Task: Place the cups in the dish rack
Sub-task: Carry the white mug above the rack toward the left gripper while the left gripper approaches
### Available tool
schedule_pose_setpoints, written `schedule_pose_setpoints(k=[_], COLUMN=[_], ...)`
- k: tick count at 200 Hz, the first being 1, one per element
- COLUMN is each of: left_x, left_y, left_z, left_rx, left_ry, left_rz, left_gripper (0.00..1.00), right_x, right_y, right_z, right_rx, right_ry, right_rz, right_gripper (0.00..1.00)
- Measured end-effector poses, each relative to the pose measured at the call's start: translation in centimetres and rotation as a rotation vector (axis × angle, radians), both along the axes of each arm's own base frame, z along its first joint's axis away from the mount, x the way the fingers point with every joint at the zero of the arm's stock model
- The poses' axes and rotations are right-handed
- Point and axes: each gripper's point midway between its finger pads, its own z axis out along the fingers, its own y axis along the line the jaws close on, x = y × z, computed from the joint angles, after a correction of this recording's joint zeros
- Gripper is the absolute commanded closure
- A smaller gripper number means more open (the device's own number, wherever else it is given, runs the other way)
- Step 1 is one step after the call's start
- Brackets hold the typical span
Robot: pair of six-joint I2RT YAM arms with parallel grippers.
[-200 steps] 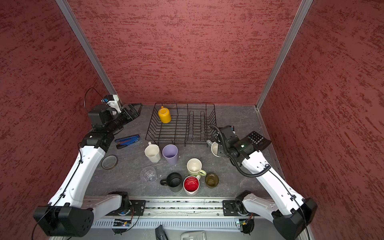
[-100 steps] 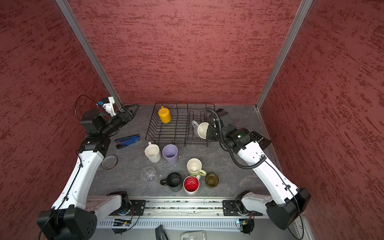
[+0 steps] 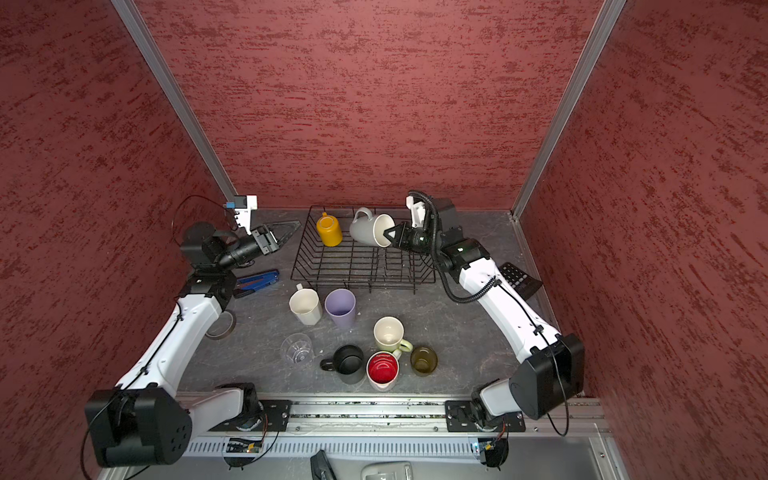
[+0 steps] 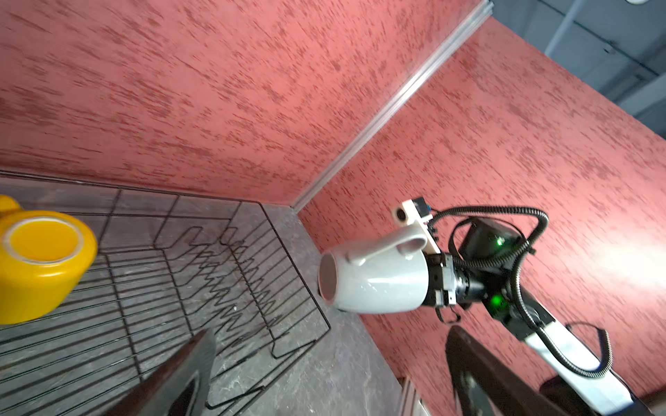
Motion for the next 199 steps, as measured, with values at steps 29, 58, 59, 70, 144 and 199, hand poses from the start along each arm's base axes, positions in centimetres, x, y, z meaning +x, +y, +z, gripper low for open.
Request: schedule_pose_setpoints(k=[29,58,59,70,144,199], left_x=[-1.3,-2.7,-2.7,-3.1,-4.9,-5.0], left_y=[-3.4,-5.4,-5.4,-5.7,-7.5,-8.5], left_z=[-0.3,0.2,0.2,0.5,1.6,2.7], left_rx=[0.017,0.039,0.039,0.045,0.063,0.071], left_ry=[-0.021,-0.083,-0.085,-0.111,-0.221,-0.276], left_rz=[-0.158,-0.253,-0.254,-0.274,-0.396,-0.443], left_gripper=[0.00,0.00,0.00,0.00,0.00,0.00], right_x=[-0.7,-1.6,-1.6,-1.9,-3.4,-3.9], right_y=[1.3,2.1,2.1,2.4,3.6,4.0], right_z=[1.6,2.2,2.3,2.7,4.3,4.4], right_rx=[0.100,0.161,0.162,0.183,0.288,0.321], right_ry=[-0.030,-0.029,-0.030,-0.034,-0.037,-0.023], right_rz=[0.086,0.158,0.160,0.186,0.318,0.348], right_gripper=[1.00,1.00,1.00,1.00,1.00,1.00])
